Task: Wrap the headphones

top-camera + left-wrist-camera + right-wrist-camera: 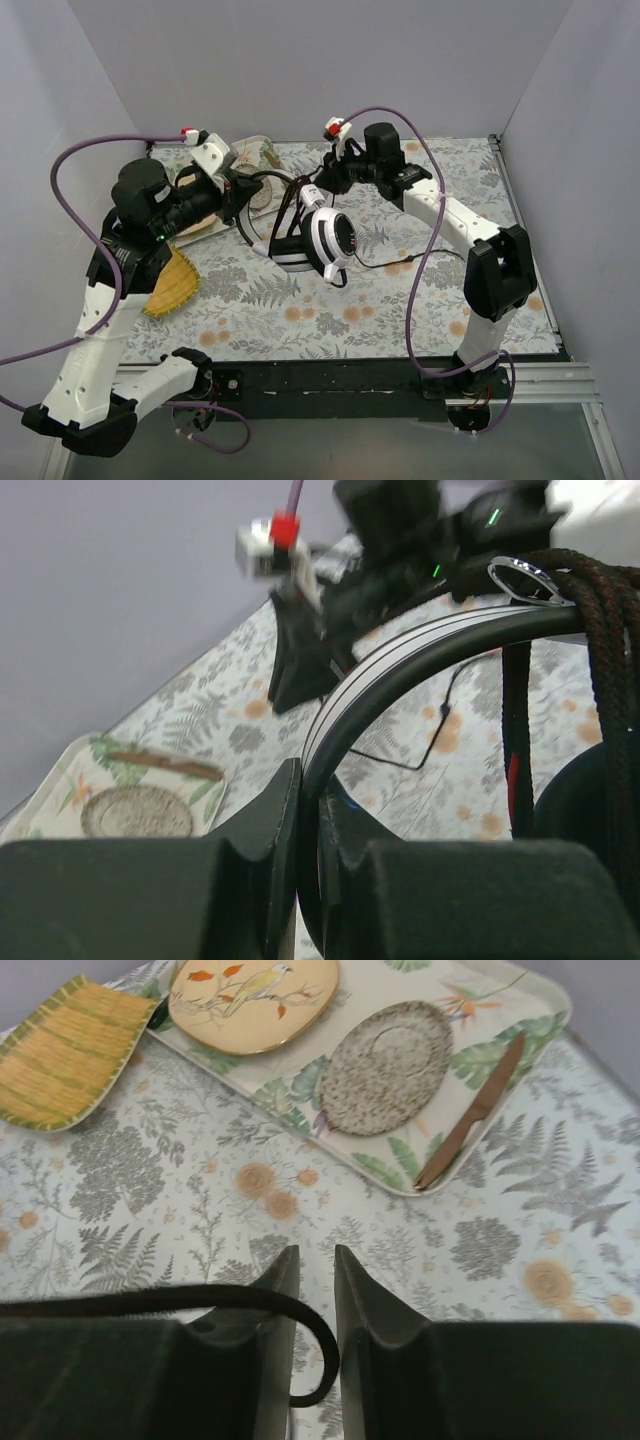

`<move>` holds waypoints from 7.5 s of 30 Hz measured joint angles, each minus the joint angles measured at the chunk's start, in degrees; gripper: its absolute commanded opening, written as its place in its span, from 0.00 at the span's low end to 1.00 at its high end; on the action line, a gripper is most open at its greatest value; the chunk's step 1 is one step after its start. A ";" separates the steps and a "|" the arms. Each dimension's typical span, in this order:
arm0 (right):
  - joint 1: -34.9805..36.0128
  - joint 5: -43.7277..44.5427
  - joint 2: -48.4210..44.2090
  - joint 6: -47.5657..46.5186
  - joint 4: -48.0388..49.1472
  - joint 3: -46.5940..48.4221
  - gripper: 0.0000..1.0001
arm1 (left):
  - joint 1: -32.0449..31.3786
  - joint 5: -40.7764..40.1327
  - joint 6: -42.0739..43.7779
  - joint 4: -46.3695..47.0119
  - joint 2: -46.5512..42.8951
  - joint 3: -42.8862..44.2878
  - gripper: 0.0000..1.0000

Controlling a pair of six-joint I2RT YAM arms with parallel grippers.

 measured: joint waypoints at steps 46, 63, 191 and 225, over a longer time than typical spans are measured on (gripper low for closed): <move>30.86 19.17 -9.97 0.68 15.56 -38.64 0.01 | 7.93 -50.95 -10.21 21.68 12.74 5.77 0.00; 39.10 42.64 -31.91 -7.89 -12.00 -12.83 0.01 | 6.88 -48.70 23.15 44.63 15.12 -25.79 0.00; 10.38 -1.18 0.66 22.75 52.43 -34.49 0.01 | 0.74 -20.50 -15.67 2.10 12.70 24.26 0.00; 35.76 47.45 -11.45 -1.42 -22.97 -2.21 0.01 | 7.89 -44.09 26.75 42.56 10.21 -26.93 0.00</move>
